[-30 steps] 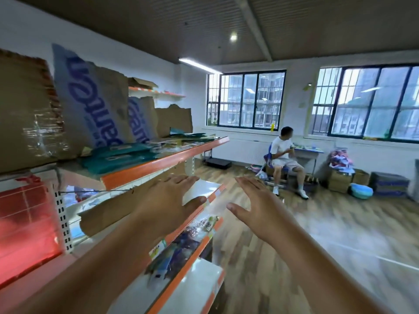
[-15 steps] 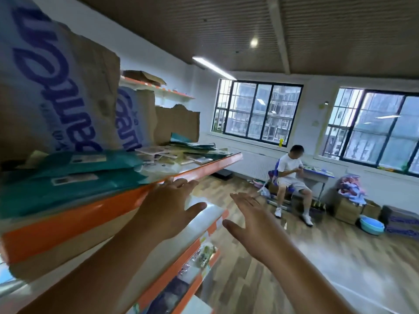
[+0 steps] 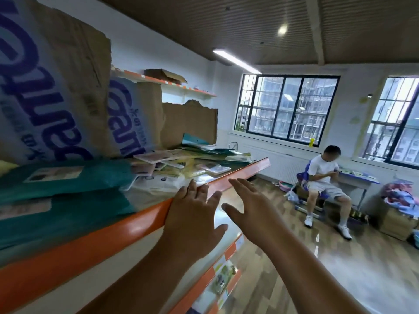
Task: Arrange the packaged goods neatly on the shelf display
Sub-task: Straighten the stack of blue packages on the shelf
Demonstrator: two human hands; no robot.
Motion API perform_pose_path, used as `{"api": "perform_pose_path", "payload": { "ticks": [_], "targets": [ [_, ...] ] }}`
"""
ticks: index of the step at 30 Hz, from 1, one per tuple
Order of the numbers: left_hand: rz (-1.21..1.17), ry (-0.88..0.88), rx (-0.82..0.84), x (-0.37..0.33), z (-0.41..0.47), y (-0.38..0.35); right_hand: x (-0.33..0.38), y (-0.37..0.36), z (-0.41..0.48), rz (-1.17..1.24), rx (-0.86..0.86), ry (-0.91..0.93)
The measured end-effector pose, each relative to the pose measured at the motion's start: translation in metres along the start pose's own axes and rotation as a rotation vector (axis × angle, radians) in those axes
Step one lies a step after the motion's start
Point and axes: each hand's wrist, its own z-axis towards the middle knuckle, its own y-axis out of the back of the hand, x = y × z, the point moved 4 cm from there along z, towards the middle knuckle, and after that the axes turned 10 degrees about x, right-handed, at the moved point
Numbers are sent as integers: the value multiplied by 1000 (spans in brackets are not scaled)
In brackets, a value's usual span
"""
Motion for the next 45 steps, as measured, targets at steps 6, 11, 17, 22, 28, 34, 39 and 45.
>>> {"api": "perform_pose_path", "payload": {
  "ticks": [6,11,17,22,28,34,39,45],
  "targets": [
    [26,66,-50,-20,48,-13,-53,-7,77,137,-42,118],
    [-12,111,-30,-30,118,1,-109,1,155,274,-59,209],
    [39,261,158,2,231,12,-154,8,242,216,6,304],
    [54,365,229,36,297,-6,-180,-3,297,213,49,280],
    [37,391,221,59,320,-45,-178,-26,350,150,152,324],
    [29,295,147,59,322,-51,-159,-46,361,87,317,437],
    [23,300,23,62,322,-36,-164,-51,366,104,299,497],
    [-136,159,0,42,323,-32,-170,-57,367,132,180,549]
  ]
}}
